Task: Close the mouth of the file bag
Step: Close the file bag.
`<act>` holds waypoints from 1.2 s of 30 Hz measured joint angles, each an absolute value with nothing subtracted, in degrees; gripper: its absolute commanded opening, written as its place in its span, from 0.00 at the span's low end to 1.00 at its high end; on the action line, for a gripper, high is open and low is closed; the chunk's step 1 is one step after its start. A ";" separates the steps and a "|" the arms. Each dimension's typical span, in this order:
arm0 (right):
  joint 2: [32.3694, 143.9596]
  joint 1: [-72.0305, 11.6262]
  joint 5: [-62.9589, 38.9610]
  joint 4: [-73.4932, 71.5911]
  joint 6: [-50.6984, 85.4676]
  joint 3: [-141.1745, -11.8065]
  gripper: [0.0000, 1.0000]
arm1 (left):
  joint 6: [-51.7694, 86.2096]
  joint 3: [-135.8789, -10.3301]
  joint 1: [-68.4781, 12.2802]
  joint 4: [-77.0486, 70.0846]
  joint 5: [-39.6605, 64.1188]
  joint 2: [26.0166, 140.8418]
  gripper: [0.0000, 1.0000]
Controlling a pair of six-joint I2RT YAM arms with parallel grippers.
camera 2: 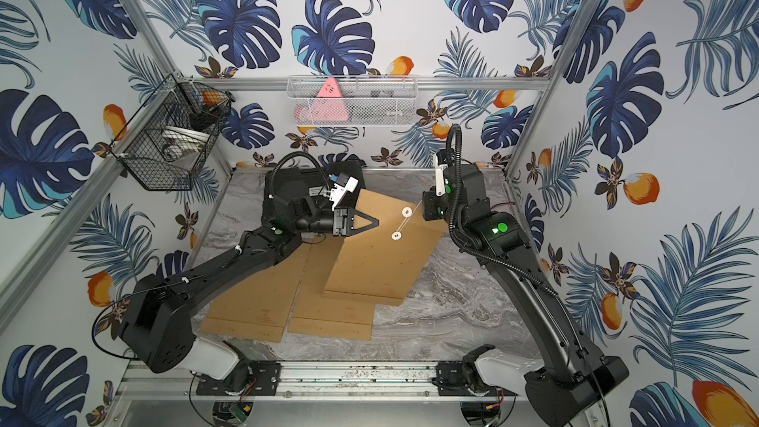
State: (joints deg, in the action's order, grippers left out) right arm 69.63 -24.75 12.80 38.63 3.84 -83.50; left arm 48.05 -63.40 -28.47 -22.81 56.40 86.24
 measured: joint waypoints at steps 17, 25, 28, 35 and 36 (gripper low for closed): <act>74.13 -23.81 7.68 42.59 3.68 -87.42 0.00 | 35.66 -67.66 -31.24 -9.21 53.10 86.26 0.00; 75.66 -26.37 5.91 43.75 5.54 -88.03 0.00 | 32.86 -68.38 -32.03 -4.49 51.20 87.11 0.00; 76.01 -28.91 6.09 43.72 5.69 -88.25 0.00 | 32.88 -68.66 -32.08 -3.49 50.98 87.42 0.00; 76.53 -33.80 7.88 44.47 7.07 -88.29 0.00 | 32.91 -69.43 -32.12 -2.35 49.39 87.90 0.00; 76.64 -34.61 8.12 44.99 7.31 -88.29 0.00 | 32.91 -69.58 -32.12 -2.33 49.21 87.90 0.00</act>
